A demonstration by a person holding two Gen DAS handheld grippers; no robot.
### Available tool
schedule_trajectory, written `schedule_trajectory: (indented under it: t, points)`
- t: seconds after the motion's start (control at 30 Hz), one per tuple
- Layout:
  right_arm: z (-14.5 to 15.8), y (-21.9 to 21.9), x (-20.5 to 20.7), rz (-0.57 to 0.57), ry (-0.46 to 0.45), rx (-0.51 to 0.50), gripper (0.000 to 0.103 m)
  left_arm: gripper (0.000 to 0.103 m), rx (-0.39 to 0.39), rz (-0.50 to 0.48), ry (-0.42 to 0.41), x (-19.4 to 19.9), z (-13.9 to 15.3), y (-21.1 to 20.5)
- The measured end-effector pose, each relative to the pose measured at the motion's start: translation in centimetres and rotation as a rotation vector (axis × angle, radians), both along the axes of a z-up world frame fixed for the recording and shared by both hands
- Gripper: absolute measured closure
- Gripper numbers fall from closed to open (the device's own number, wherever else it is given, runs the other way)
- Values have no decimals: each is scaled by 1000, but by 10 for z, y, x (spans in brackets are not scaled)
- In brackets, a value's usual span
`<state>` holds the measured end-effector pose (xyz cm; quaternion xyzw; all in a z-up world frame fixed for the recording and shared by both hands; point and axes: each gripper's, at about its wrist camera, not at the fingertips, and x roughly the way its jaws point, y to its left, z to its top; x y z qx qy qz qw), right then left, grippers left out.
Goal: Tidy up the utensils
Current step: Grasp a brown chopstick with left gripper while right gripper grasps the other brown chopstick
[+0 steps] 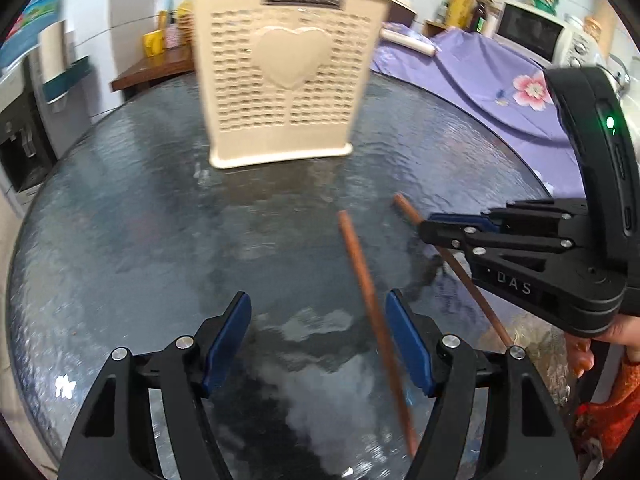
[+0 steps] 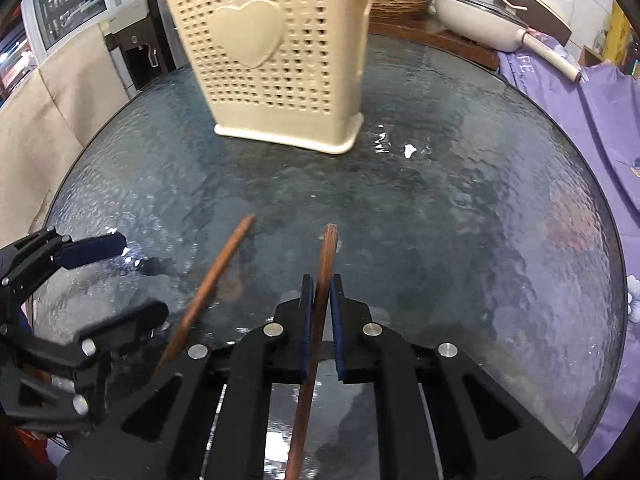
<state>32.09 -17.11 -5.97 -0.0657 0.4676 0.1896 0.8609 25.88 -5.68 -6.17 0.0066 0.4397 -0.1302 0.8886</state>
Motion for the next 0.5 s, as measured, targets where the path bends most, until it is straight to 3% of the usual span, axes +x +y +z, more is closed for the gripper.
schedule_trajectory:
  t: [0.37, 0.5]
  points:
    - [0, -13, 6, -17, 14, 26, 94, 61, 43, -26, 27, 29, -6, -27]
    - [0, -15, 9, -23, 11, 24, 94, 69, 94, -30, 21, 38, -6, -33]
